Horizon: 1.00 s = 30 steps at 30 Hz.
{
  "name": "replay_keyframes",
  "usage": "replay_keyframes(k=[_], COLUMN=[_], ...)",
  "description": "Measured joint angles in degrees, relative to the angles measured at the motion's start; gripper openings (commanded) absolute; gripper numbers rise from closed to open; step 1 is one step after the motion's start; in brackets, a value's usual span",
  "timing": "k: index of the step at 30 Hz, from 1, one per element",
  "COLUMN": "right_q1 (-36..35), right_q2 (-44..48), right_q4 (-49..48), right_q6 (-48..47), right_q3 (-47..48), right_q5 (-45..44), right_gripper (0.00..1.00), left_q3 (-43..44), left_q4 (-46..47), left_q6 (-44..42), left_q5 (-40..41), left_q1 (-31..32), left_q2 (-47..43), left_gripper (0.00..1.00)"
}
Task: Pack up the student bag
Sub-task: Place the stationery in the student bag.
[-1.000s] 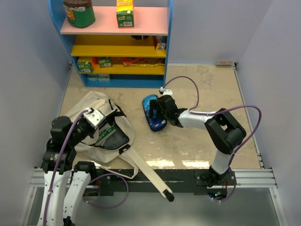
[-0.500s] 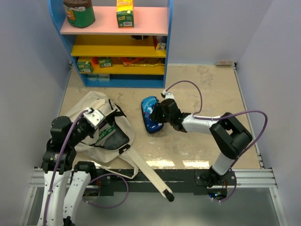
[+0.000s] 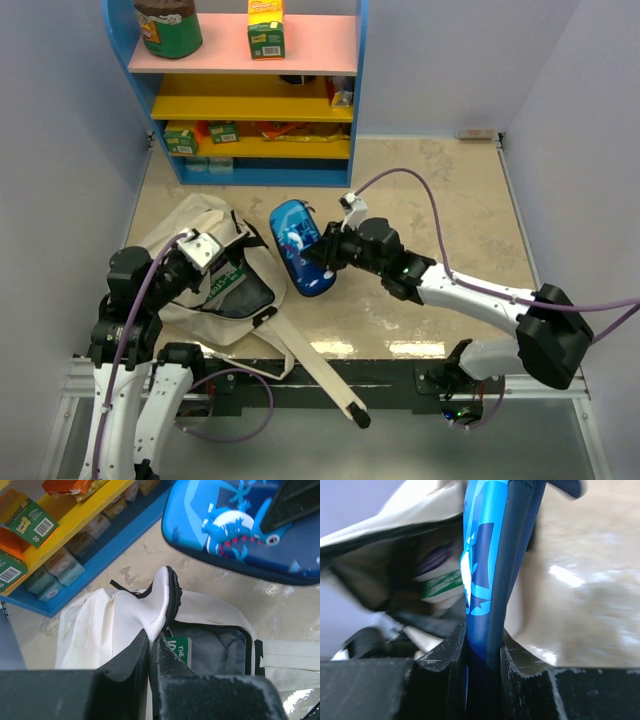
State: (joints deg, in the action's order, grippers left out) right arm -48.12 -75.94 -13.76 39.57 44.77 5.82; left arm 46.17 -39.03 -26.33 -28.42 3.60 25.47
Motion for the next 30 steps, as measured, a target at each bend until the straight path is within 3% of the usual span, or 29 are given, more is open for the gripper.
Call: replay_keyframes(k=[4,10,20,27,28,30], right_q1=[-7.8,-15.1,-15.1,-14.8,-14.8,-14.9], right_q2=[-2.4,-15.8,-28.0,-31.3,-32.2,-35.1], right_q4=[-4.0,-5.0,-3.5,-0.4,-0.1,0.5], right_q6=[2.9,4.5,2.0,0.3,0.2,0.0], right_q3=[0.0,3.2,23.5,28.4,29.3,32.9], right_q5=[2.5,7.1,8.5,9.6,9.4,8.3], right_gripper=[0.06,0.06,0.06,0.07,0.08,0.20], left_q3=[0.0,0.5,0.7,1.1,1.1,1.1], left_q4=[1.1,2.6,0.3,-0.9,-1.0,-1.0], left_q6=[1.3,3.5,3.2,1.2,1.2,1.2], left_q5=[-0.3,-1.1,-5.2,-5.4,-5.6,-5.7], left_q1=[0.0,0.0,-0.1,-0.1,-0.1,-0.1], left_q2=[0.1,0.3,0.3,0.2,0.2,0.2], left_gripper=[0.00,0.00,0.00,0.00,0.00,0.00])
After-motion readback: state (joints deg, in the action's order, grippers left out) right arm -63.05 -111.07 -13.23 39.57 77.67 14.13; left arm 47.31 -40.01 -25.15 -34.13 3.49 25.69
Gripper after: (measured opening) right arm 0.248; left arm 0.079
